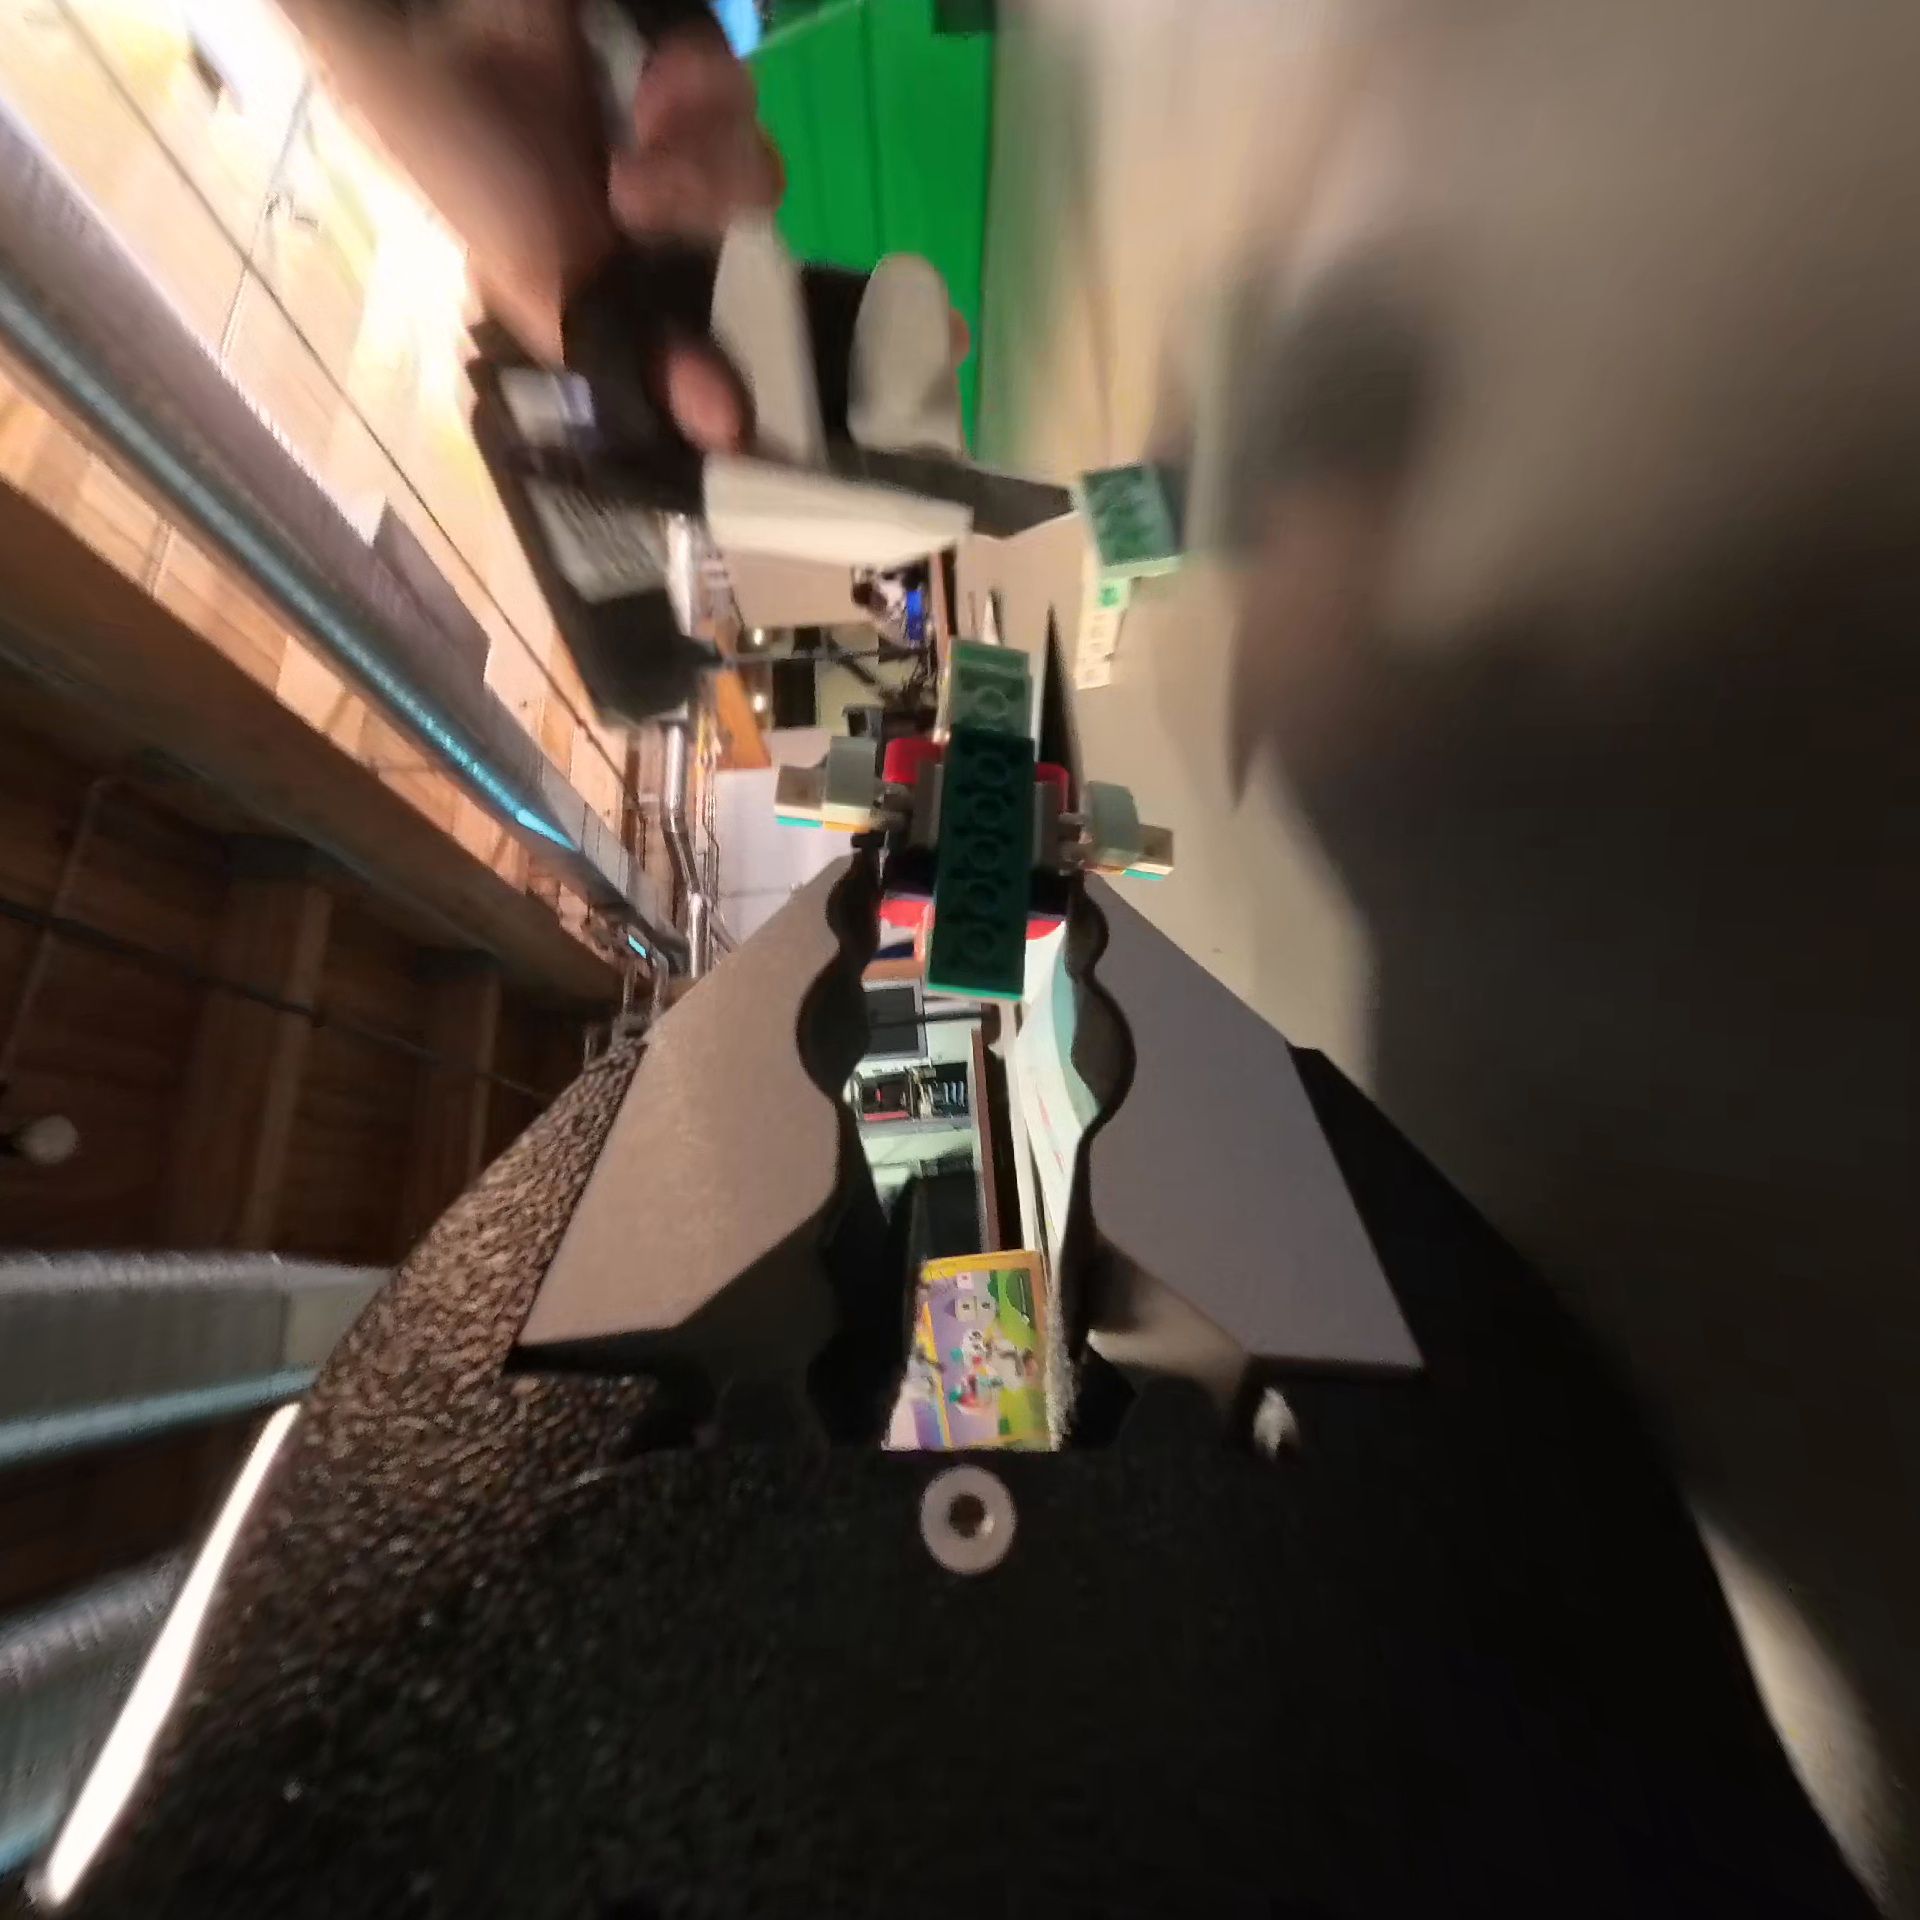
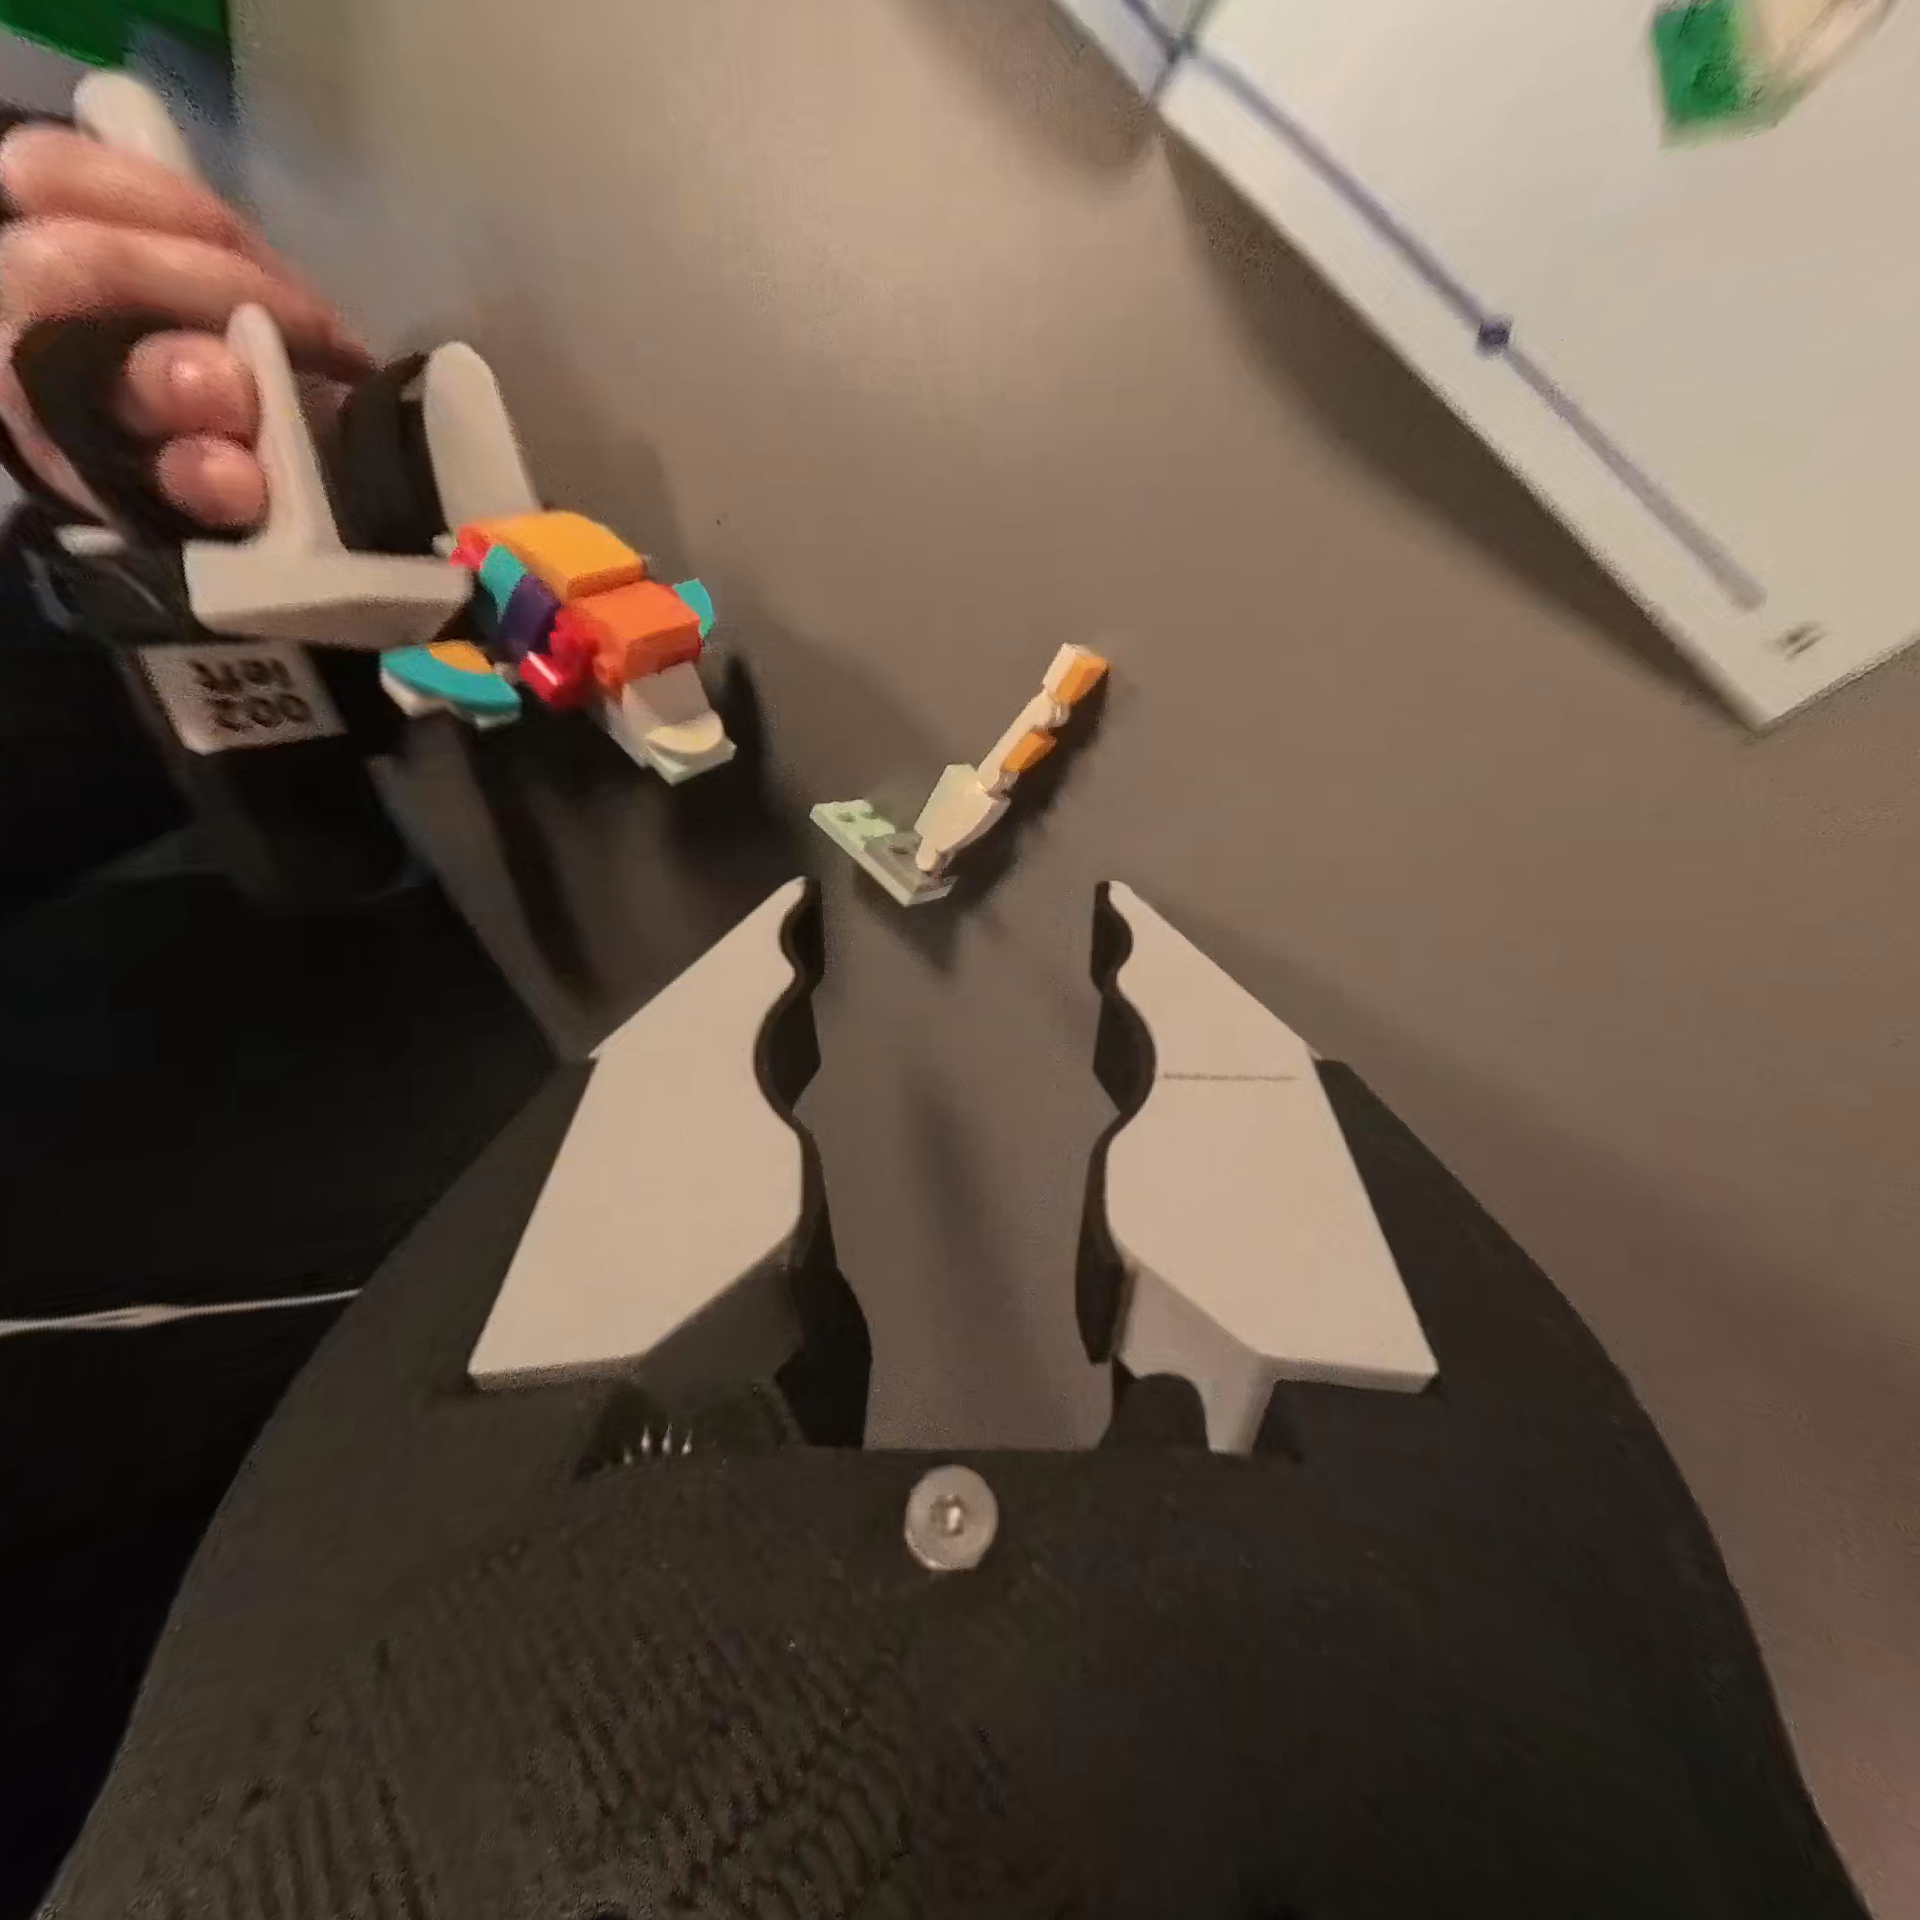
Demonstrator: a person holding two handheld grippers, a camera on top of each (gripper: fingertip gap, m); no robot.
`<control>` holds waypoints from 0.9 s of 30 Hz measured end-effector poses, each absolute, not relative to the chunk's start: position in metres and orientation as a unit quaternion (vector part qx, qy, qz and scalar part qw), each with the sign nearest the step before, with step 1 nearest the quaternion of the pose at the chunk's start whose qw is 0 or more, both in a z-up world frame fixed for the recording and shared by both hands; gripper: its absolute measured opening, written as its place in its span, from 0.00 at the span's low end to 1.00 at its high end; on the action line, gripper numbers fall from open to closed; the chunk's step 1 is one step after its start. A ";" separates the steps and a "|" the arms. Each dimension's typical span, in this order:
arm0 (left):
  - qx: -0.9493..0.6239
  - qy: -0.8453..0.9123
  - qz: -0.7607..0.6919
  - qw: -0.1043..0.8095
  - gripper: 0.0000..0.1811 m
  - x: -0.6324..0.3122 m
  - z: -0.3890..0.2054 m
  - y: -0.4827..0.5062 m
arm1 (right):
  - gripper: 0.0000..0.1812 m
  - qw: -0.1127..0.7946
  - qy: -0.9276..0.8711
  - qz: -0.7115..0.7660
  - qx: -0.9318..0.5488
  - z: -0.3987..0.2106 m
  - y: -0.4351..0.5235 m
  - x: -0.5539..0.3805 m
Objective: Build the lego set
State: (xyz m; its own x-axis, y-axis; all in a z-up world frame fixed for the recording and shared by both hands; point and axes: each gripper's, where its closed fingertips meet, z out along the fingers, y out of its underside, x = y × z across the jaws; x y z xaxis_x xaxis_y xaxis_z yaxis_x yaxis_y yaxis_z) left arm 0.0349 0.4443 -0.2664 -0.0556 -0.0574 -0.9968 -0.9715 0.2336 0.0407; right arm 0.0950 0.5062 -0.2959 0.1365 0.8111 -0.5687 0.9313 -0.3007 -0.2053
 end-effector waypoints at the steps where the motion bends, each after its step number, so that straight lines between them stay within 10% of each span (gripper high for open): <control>1: -0.447 0.576 0.432 0.532 0.19 0.035 -0.264 0.446 | 0.29 0.045 0.614 -0.314 0.722 -0.290 0.507 0.091; 16: -0.453 0.568 0.382 0.572 0.18 0.053 -0.255 0.439 | 0.16 -0.133 0.812 -0.337 0.458 -0.263 0.441 0.062; 22: -0.584 0.524 0.175 0.595 0.44 0.047 -0.261 0.424 | 0.15 -0.184 0.814 -0.331 0.441 -0.267 0.457 0.058; 27: -0.685 0.398 -0.084 0.604 0.44 0.059 -0.250 0.429 | 0.15 -0.246 0.825 -0.348 0.372 -0.256 0.450 0.058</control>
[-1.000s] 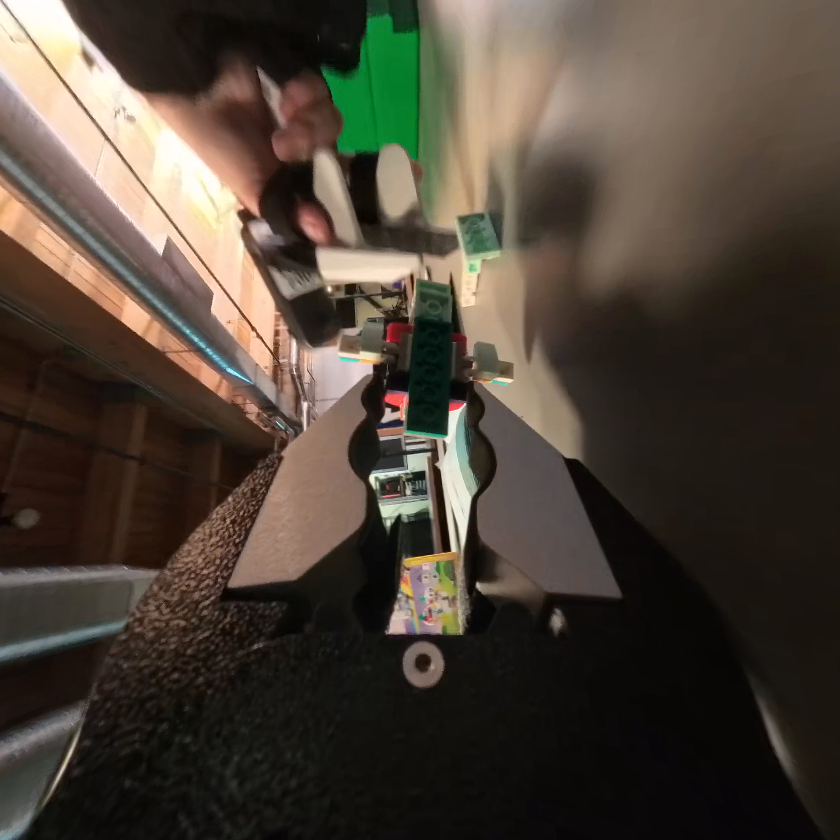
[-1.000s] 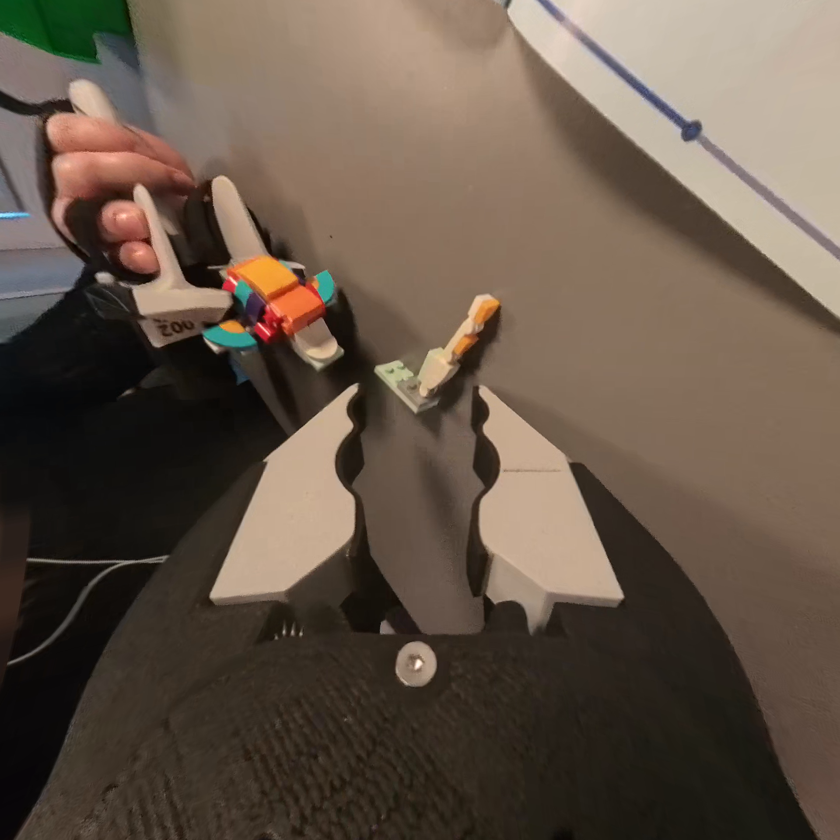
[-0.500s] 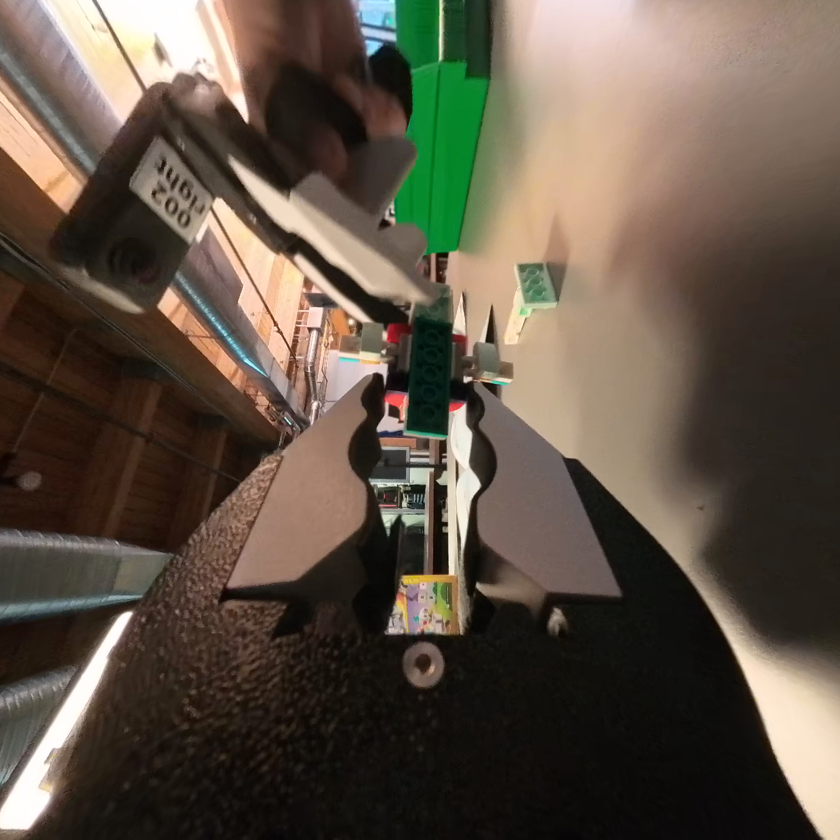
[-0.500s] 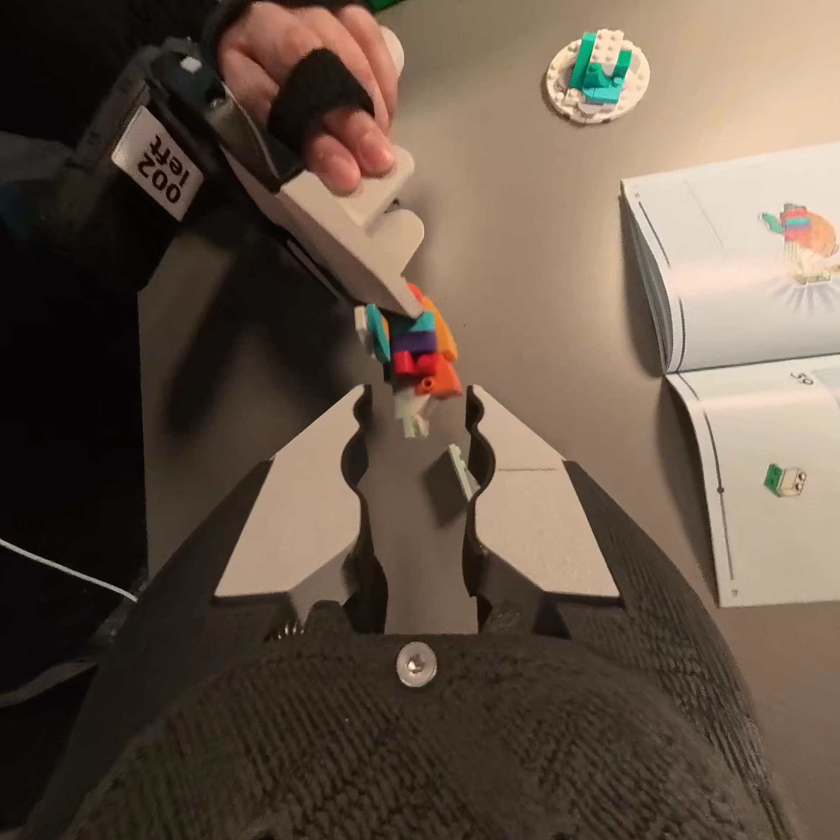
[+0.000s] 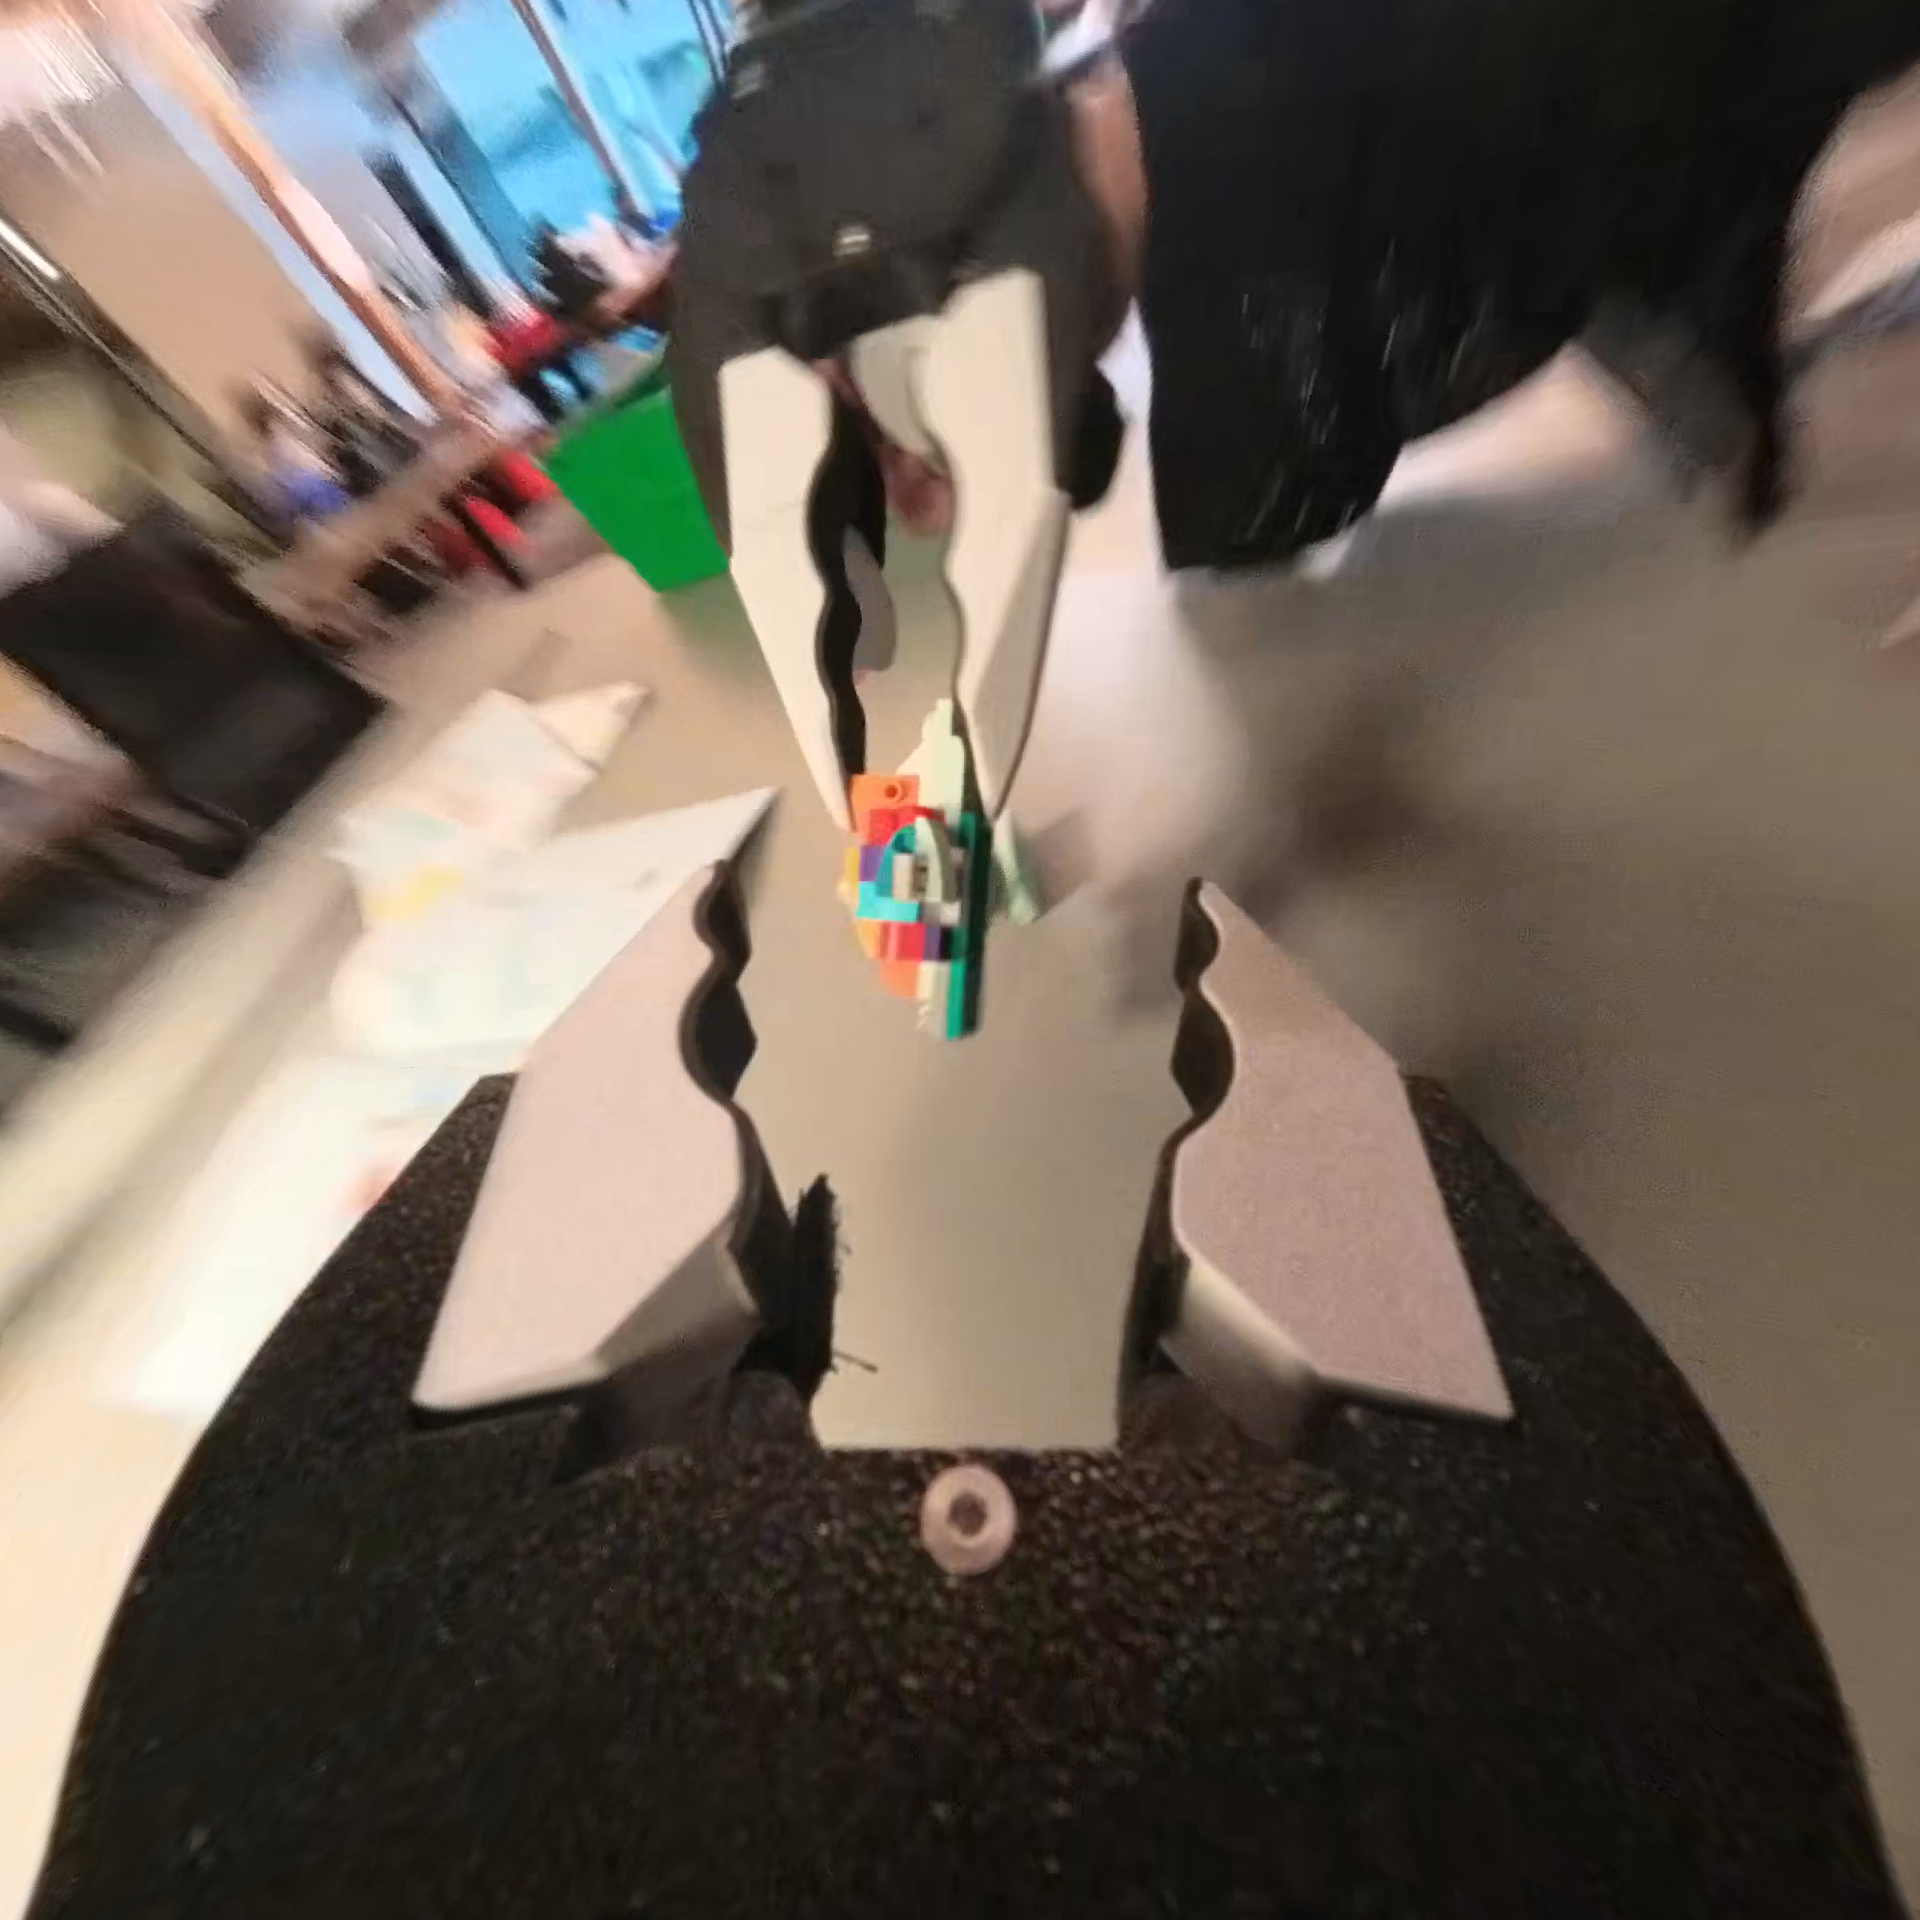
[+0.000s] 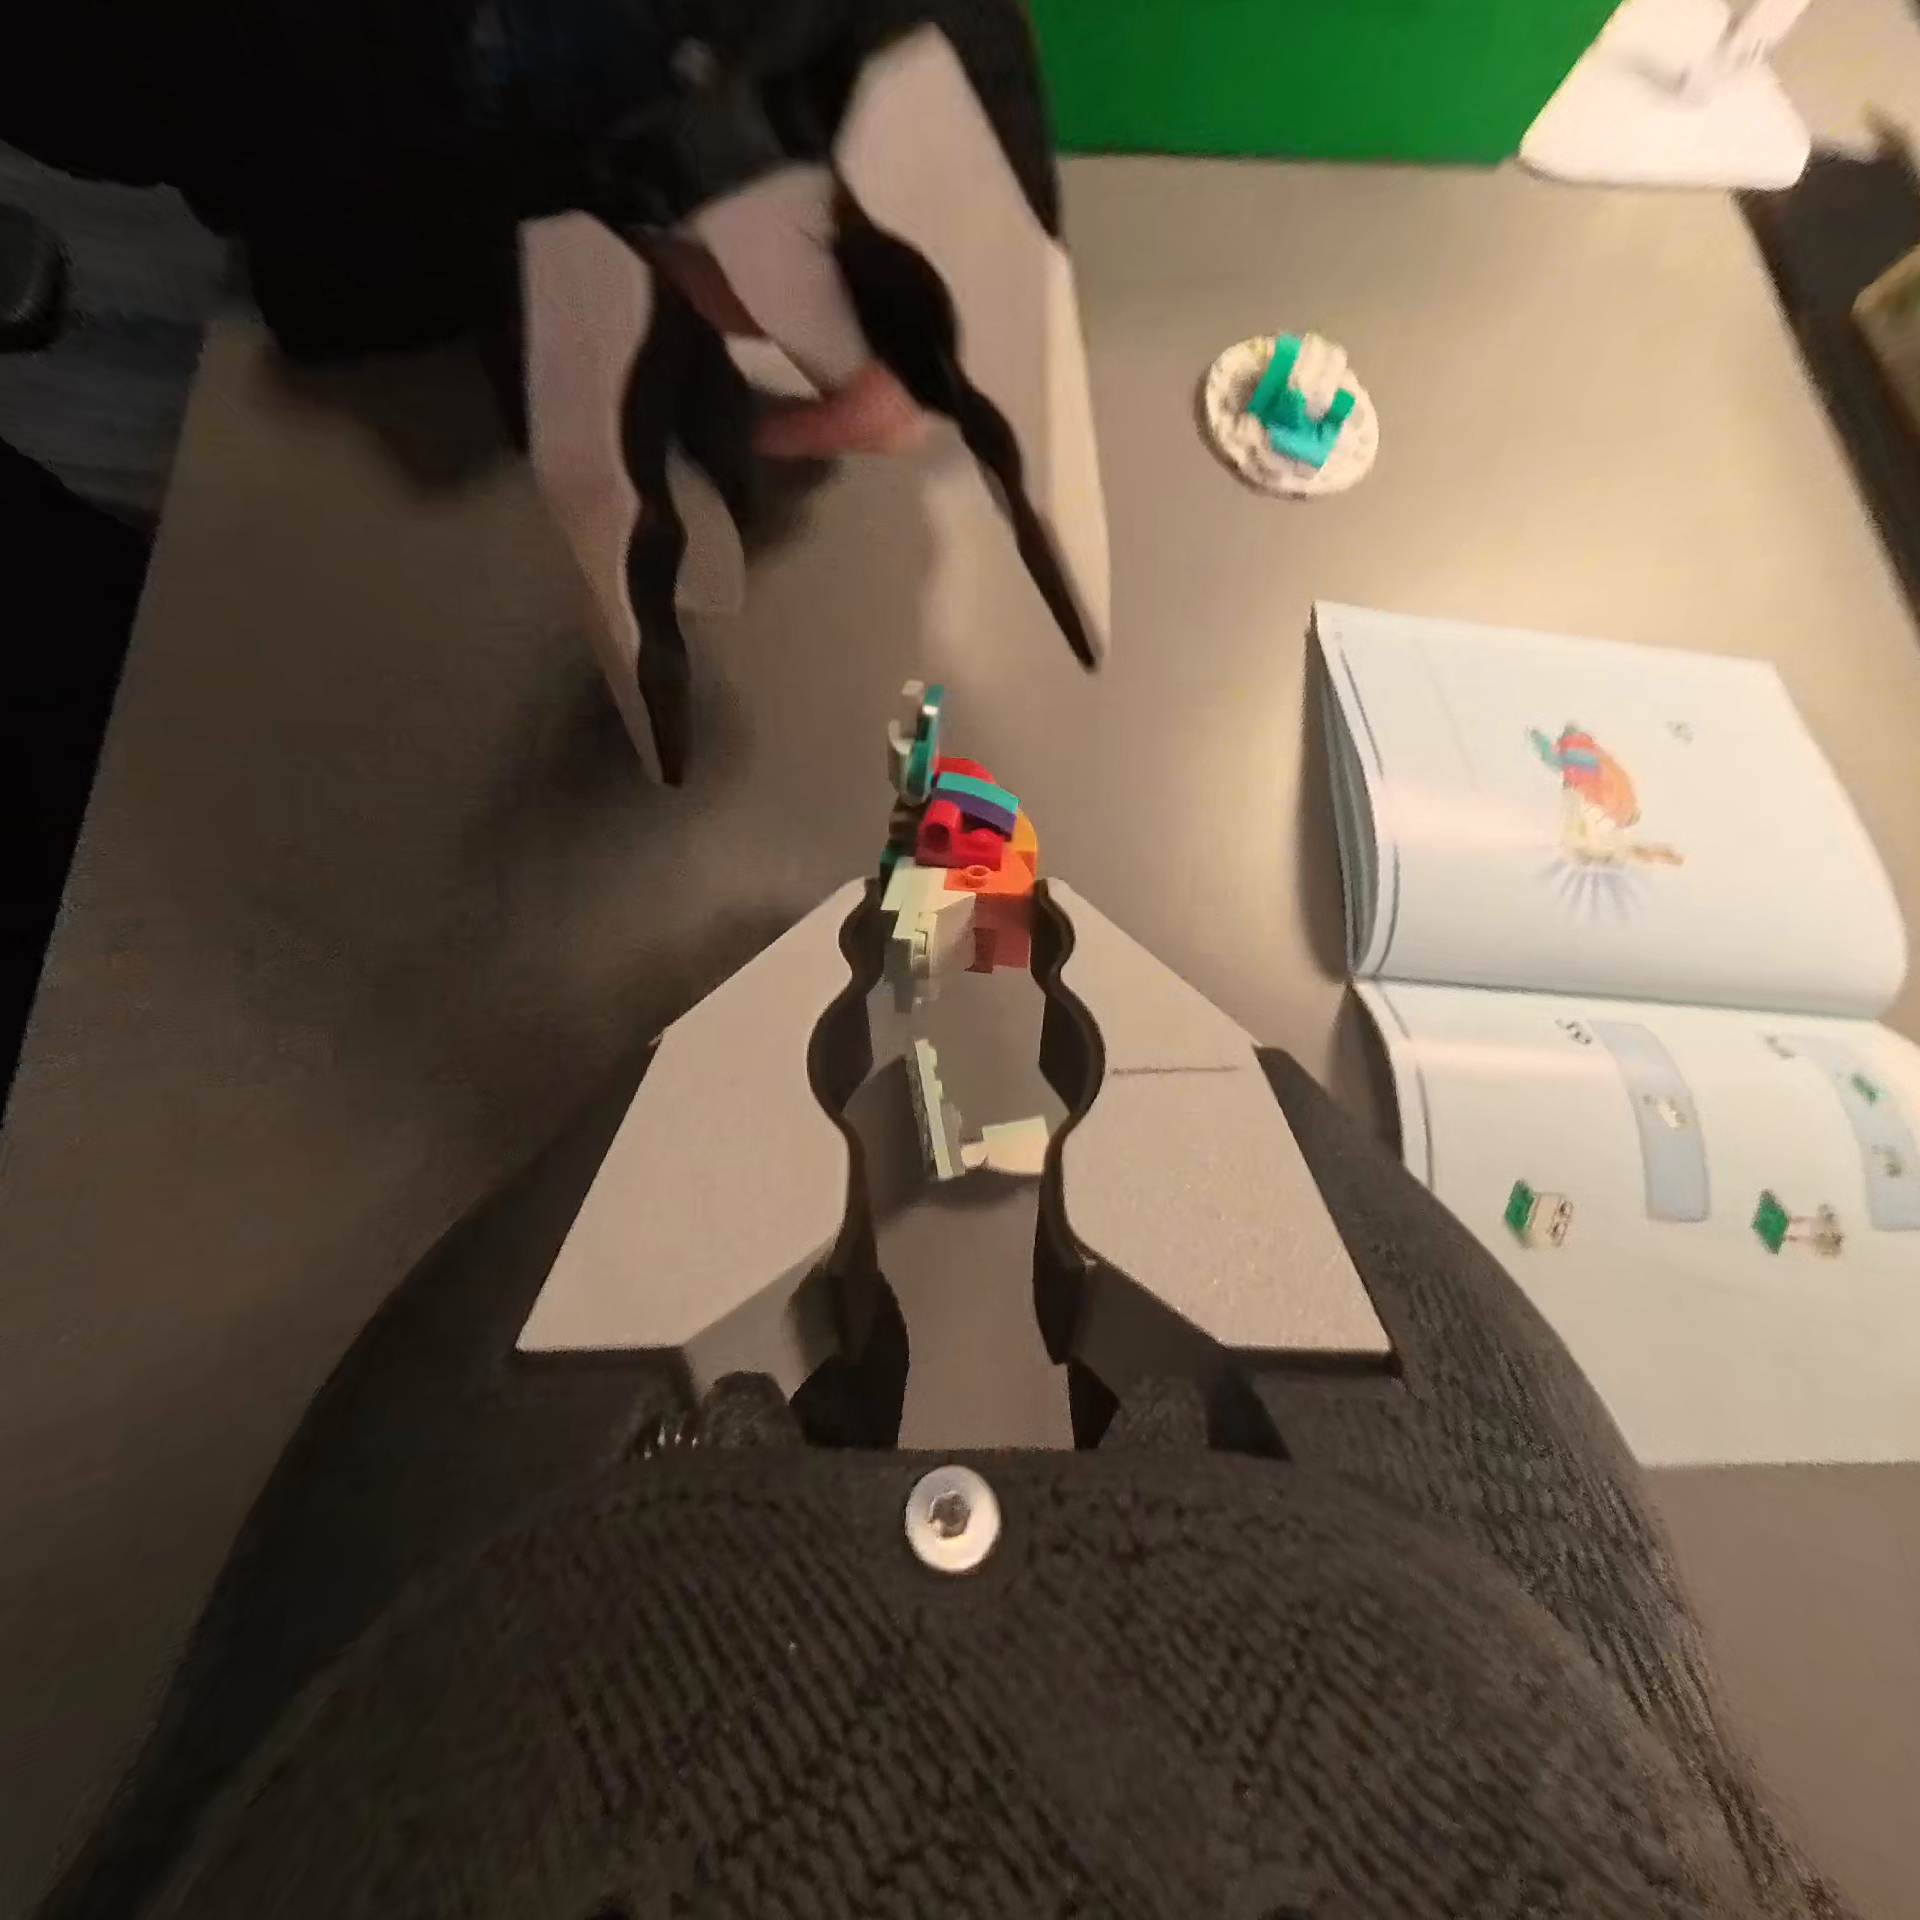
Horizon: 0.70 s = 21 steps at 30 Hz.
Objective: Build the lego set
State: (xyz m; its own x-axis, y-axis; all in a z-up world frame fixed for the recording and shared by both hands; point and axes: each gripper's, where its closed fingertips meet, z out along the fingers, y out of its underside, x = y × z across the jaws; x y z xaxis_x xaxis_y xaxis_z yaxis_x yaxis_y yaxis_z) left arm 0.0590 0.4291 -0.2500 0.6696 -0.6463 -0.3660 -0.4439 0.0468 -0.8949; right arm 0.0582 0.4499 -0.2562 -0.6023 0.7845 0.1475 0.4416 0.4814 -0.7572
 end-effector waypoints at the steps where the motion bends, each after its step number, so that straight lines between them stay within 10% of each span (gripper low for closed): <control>1: -0.691 0.380 -0.117 0.603 0.44 0.061 -0.248 0.432 | 0.15 0.262 -0.825 0.356 -0.352 -0.252 0.447 0.058; 13: -0.651 0.348 -0.228 0.635 0.16 0.069 -0.228 0.431 | 0.15 0.320 -0.790 0.454 -0.260 -0.220 0.422 0.062; 21: -0.733 0.361 -0.087 0.570 0.15 0.038 -0.265 0.447 | 0.28 0.266 -0.863 0.278 -0.328 -0.271 0.468 0.079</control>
